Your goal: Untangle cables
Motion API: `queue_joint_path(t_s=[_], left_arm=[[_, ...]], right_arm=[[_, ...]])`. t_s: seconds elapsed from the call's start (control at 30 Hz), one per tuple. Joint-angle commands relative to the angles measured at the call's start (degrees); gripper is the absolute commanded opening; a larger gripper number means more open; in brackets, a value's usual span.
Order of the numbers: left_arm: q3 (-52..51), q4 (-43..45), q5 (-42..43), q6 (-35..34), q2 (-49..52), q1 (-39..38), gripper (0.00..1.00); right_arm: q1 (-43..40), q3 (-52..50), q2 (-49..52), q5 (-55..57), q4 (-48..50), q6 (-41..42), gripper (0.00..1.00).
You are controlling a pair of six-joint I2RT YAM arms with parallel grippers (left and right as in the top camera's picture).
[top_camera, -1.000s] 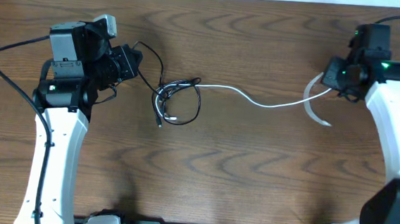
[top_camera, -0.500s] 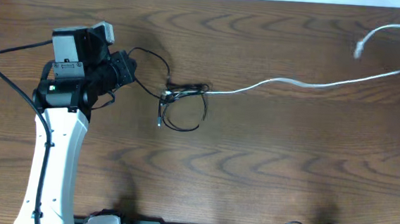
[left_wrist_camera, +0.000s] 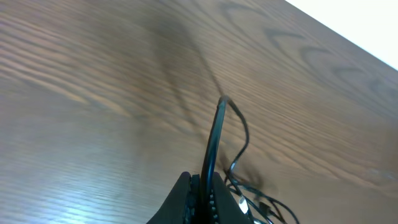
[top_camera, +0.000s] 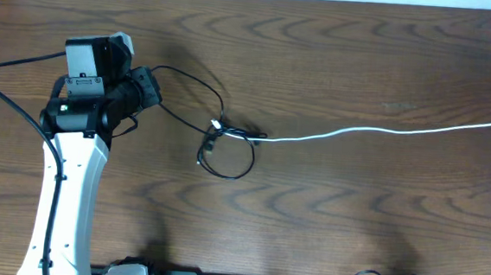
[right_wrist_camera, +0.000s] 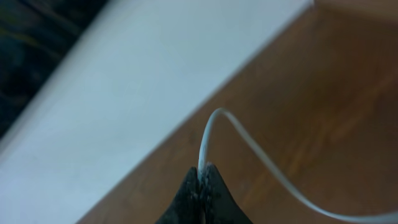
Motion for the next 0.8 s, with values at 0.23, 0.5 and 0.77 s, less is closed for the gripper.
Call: queue_joint_path(t_s=[0.23,0.5,0.77], left_arm=[[1.6,0.2,-15.7,-4.5,1.3,0.3,0.07],[1.6,-1.0,4.0,-1.0,1.4,0.1,0.07],[1.6,-3.0,19.7,1.6,1.4,0.2,0.08]], right_arm=[[1.5,0.4,6.7,13.4,-11.2,-6.3,0.01],[11.9,0.4,11.9,3.6,-17.1,-20.4,0.01],[23.1,0.4,20.2,3.9,-15.8,-22.3,0.02]])
